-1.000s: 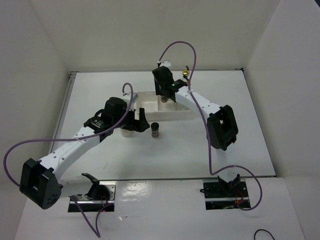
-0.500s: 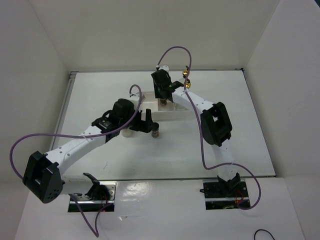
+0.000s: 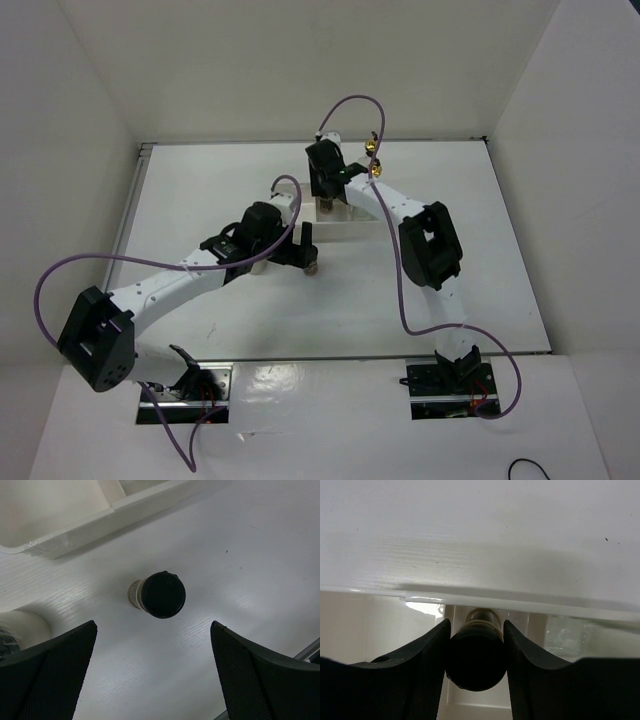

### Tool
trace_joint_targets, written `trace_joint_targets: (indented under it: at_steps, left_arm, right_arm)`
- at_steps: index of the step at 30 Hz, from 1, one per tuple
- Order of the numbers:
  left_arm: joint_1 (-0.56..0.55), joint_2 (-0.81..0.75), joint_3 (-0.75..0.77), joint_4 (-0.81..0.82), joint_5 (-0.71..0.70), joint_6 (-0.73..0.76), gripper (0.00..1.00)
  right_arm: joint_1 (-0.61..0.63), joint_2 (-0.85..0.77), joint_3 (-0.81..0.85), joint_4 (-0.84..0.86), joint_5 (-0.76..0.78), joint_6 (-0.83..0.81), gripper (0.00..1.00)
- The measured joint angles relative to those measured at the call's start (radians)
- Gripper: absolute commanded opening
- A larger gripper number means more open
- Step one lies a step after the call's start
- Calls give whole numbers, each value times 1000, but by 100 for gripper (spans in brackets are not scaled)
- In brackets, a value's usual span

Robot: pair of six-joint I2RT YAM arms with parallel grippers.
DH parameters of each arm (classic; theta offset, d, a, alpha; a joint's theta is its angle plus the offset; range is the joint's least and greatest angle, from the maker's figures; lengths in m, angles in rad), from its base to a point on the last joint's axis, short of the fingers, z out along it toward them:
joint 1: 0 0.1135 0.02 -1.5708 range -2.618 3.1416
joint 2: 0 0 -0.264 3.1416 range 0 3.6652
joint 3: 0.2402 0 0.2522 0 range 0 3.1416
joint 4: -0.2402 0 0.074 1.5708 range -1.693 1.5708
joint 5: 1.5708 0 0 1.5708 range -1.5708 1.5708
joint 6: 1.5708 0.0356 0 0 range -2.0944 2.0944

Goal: Organize the condiment bottles

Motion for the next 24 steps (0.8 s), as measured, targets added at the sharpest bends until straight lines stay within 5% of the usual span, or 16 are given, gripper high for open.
trace_joint_targets:
  at_steps: [14, 24]
  left_arm:
    - [-3, 46, -1, 42, -18, 0, 100]
    - [-21, 81, -1, 67, -20, 0, 100]
  right_arm:
    - [-6, 3, -2, 4, -3, 20, 85]
    - [-26, -33, 2, -6, -3, 44, 93]
